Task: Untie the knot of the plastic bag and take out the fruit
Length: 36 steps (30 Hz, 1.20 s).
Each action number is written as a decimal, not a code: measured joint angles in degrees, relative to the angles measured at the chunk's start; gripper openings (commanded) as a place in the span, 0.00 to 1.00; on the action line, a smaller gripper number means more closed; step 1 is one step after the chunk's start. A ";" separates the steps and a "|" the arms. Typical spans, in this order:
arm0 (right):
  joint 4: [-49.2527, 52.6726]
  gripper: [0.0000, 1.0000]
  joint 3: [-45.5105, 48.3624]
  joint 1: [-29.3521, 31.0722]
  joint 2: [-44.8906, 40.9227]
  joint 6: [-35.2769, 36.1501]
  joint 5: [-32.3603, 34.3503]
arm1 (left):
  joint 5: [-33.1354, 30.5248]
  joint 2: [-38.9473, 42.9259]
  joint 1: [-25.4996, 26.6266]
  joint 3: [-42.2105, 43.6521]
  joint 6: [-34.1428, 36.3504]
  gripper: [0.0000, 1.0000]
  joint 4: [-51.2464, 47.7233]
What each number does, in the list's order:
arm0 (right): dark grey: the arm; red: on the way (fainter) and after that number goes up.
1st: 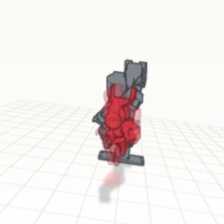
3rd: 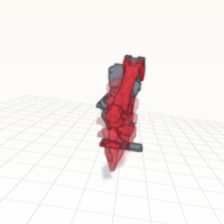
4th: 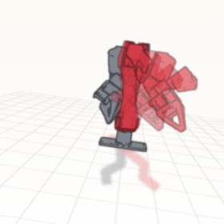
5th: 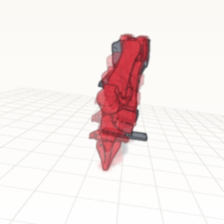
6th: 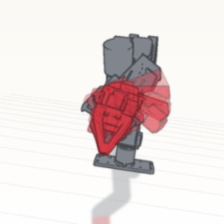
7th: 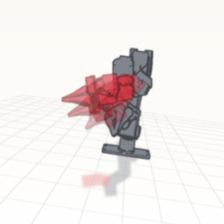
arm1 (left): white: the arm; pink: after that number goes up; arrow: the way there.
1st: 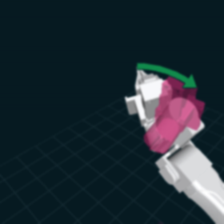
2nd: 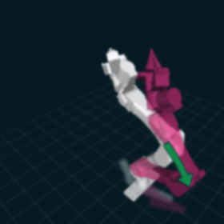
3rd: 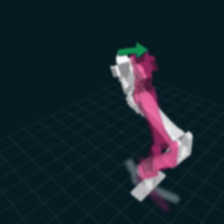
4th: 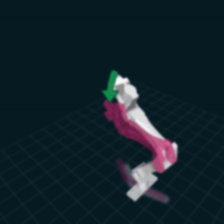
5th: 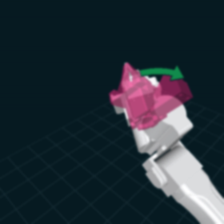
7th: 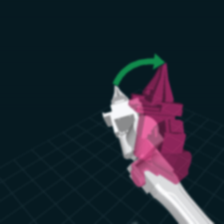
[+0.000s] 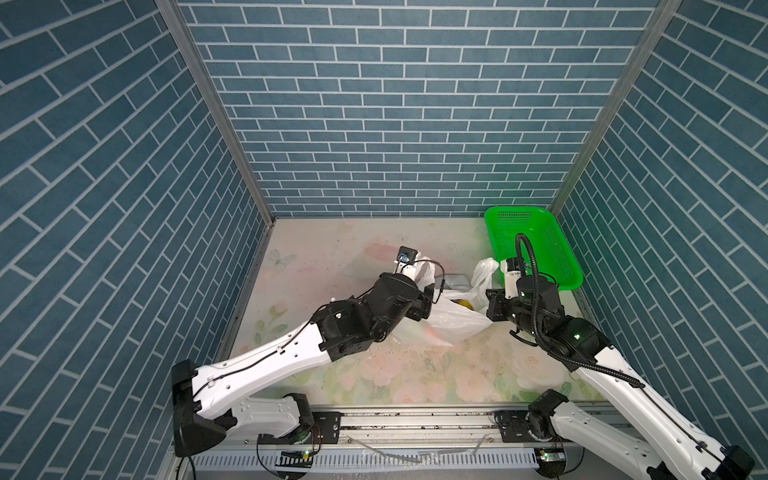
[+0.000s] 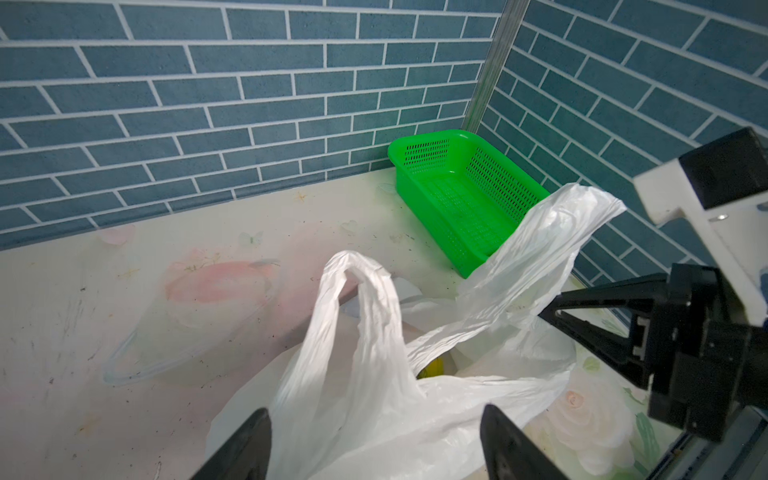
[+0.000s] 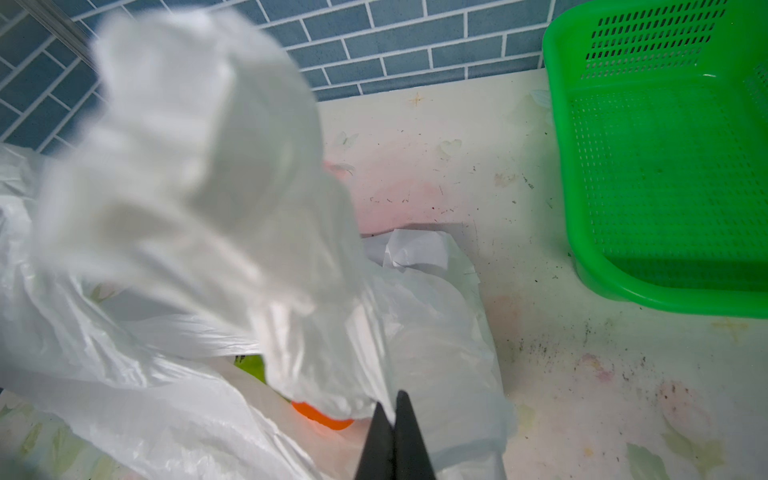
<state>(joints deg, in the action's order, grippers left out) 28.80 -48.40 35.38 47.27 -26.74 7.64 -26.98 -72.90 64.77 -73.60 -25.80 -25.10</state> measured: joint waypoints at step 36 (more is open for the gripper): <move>7.41 0.00 1.55 0.11 -11.17 -0.02 -4.57 | -17.66 -5.46 2.86 0.28 -23.50 0.00 -17.81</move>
<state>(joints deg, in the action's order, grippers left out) 36.21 -46.85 35.48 36.10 -26.76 3.07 -44.64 -78.37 67.64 -73.32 -49.30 -42.92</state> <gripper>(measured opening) 0.051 0.043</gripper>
